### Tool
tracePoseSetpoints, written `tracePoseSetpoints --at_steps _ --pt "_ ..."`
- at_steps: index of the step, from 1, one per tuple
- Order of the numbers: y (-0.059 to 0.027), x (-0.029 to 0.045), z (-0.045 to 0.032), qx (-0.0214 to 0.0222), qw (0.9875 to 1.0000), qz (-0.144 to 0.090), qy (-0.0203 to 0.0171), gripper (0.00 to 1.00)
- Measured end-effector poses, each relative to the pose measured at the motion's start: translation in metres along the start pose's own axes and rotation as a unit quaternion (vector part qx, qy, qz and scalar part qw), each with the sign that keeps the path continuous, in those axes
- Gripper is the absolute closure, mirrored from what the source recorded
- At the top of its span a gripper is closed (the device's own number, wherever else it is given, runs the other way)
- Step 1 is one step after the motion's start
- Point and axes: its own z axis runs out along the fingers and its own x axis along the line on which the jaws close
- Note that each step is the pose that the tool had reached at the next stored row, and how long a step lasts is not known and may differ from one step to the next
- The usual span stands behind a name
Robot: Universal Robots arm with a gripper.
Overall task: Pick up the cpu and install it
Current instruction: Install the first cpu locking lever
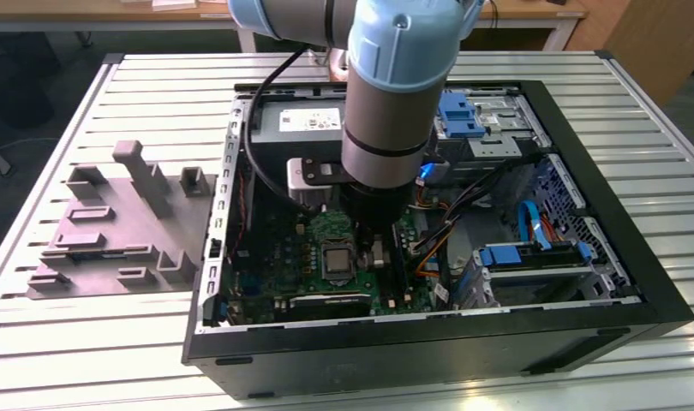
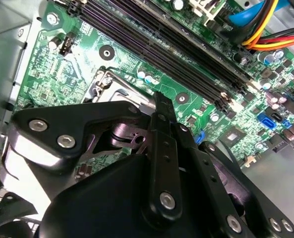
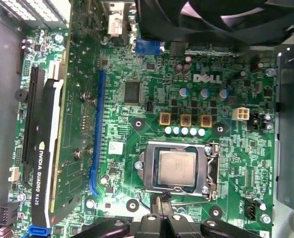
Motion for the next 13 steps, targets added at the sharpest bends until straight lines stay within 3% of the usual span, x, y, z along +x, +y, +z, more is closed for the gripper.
tracePoseSetpoints --at_steps 6,13 --pt "0.0006 0.0018 0.0053 0.0003 1.0 -0.008 0.0004 0.89" --pt "0.0006 0.0018 0.0056 0.0003 1.0 -0.008 0.0007 0.89"
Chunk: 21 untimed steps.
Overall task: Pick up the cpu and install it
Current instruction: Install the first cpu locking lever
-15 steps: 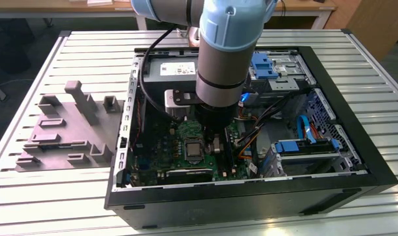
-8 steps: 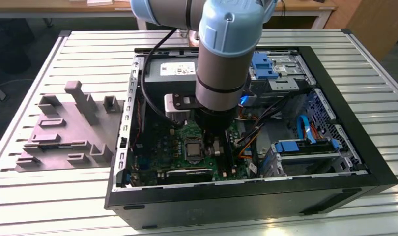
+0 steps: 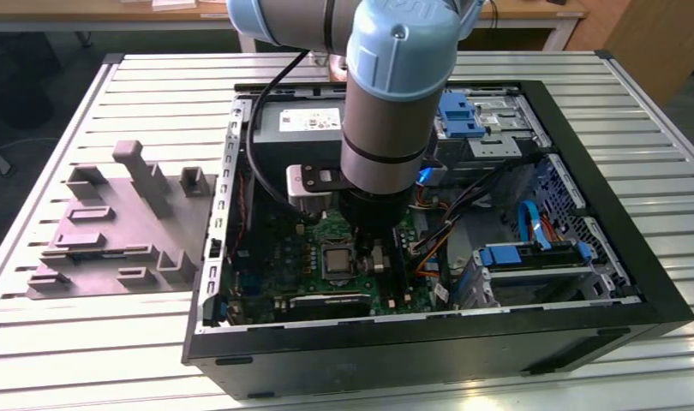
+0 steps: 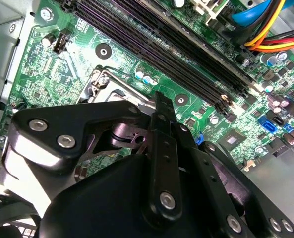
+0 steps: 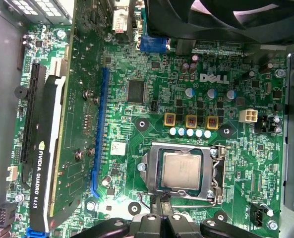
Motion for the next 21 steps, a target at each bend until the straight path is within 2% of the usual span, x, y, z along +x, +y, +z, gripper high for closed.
tracePoseSetpoints --at_steps 9,21 --pt "0.0 -0.0001 0.0015 -0.0001 1.0 0.0 0.0 0.89" --pt "-0.0004 0.0005 0.0104 -0.0002 1.0 0.0 -0.0001 0.89"
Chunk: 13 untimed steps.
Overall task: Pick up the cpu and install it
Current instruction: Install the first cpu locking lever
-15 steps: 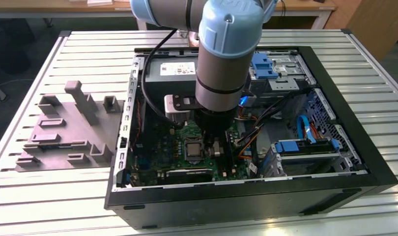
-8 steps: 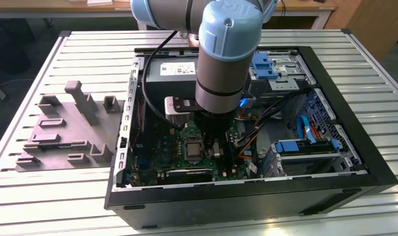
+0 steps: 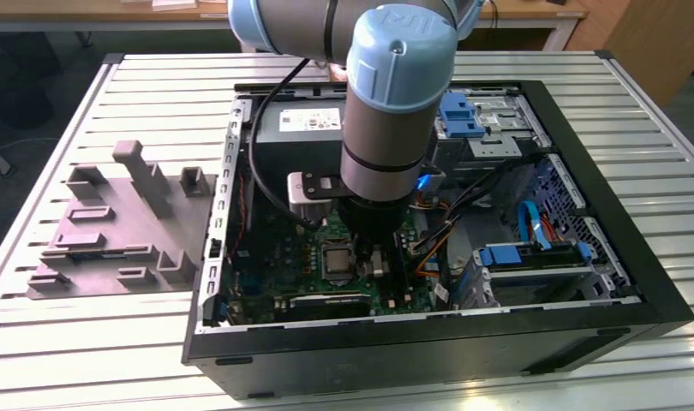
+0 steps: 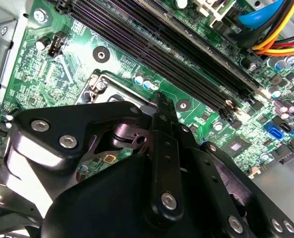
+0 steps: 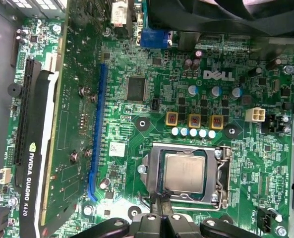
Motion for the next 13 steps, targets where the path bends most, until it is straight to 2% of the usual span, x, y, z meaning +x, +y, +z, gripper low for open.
tracePoseSetpoints --at_steps 4,9,13 --pt "-0.0005 0.0 0.0016 -0.0002 1.0 0.0 0.0001 0.89" --pt "-0.0058 0.0002 0.0022 -0.0001 1.0 0.0 -0.0008 0.89" --pt "-0.0056 0.0003 0.0023 -0.0002 1.0 0.0 -0.0004 0.89"
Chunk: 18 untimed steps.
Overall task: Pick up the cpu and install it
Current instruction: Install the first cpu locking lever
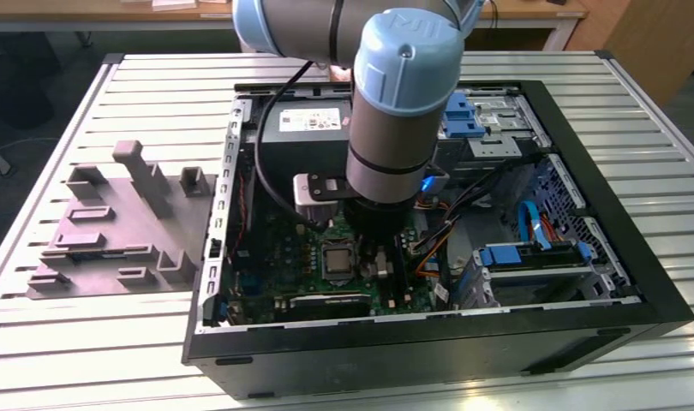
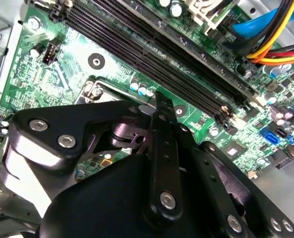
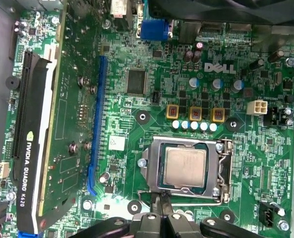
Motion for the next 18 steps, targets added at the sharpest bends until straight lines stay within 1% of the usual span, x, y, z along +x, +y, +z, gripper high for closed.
tracePoseSetpoints --at_steps 4,7,13,18 --pt "0.0032 -0.0003 0.0003 0.0 1.0 0.0 -0.0006 0.89" --pt "0.0035 -0.0002 -0.0004 0.0 1.0 0.0 -0.0008 0.89" --pt "0.0039 0.0 -0.0062 0.0 1.0 0.0 -0.0008 0.89" --pt "0.0042 0.0003 -0.0133 0.0 1.0 0.0 -0.0008 0.89"
